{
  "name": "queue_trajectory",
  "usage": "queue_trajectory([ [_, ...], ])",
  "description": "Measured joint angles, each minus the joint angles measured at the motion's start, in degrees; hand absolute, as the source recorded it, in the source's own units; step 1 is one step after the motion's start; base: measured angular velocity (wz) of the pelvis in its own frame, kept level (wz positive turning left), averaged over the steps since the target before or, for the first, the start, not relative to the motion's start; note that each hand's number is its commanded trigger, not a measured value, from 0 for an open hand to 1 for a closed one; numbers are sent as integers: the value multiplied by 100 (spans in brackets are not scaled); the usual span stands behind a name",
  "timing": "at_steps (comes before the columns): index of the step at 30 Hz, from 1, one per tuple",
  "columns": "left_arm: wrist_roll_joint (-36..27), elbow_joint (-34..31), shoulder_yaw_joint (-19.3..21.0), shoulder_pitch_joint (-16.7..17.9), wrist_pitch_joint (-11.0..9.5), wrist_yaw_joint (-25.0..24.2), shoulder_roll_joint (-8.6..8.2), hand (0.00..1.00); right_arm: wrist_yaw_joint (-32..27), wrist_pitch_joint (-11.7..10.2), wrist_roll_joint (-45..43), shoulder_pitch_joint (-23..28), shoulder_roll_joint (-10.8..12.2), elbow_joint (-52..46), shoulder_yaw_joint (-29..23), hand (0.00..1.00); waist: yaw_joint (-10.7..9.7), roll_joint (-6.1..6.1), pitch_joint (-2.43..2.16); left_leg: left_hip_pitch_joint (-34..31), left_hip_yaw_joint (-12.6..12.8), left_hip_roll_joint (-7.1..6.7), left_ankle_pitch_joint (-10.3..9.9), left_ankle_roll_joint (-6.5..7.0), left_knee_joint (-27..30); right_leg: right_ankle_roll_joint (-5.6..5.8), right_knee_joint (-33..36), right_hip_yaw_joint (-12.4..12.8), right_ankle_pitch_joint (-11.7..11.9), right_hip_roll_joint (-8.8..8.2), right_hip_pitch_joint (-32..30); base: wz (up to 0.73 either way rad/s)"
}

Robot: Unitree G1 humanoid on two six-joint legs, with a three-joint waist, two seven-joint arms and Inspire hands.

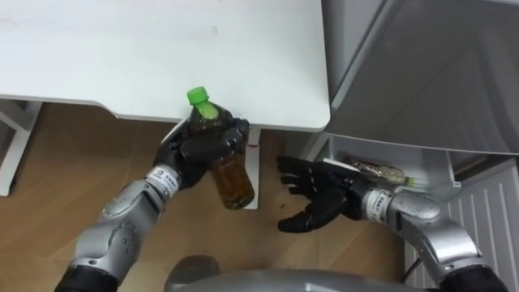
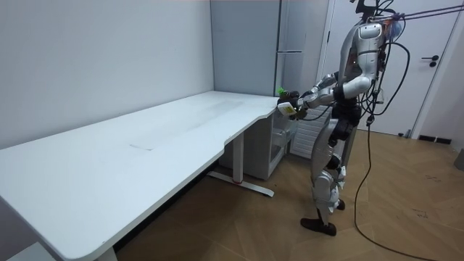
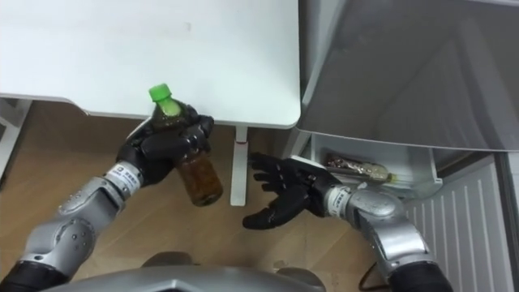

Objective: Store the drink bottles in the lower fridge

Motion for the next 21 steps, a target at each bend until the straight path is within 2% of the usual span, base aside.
queue_trajectory([
  [7, 786, 4, -197, -1, 6, -220, -59, 100, 200, 6, 472, 4, 34, 259, 86, 0, -11, 28, -4, 20, 13, 6, 3, 1, 7, -6, 11, 10, 3, 2, 10, 0],
  [12, 796, 2, -420, -2, 12, -410, -119, 100, 344, 9, 982, 0, 84, 259, 227, 0, -12, 93, -15, 15, 16, 3, 3, 1, -4, -5, -6, 18, 3, 2, 5, 0],
  [17, 795, 3, -600, -34, 6, -485, -144, 100, 334, -15, 1660, -12, 49, 268, 427, 0, -18, 208, 12, 21, 24, 3, 3, 0, -20, -5, -11, 9, 3, 1, 8, 0],
  [21, 859, 2, -672, -33, 6, -619, -96, 100, 316, -15, 1769, -11, 76, 283, 490, 0, -26, 229, 26, 8, 39, 4, 2, 0, -16, -4, -13, 12, 2, -4, -5, 0],
])
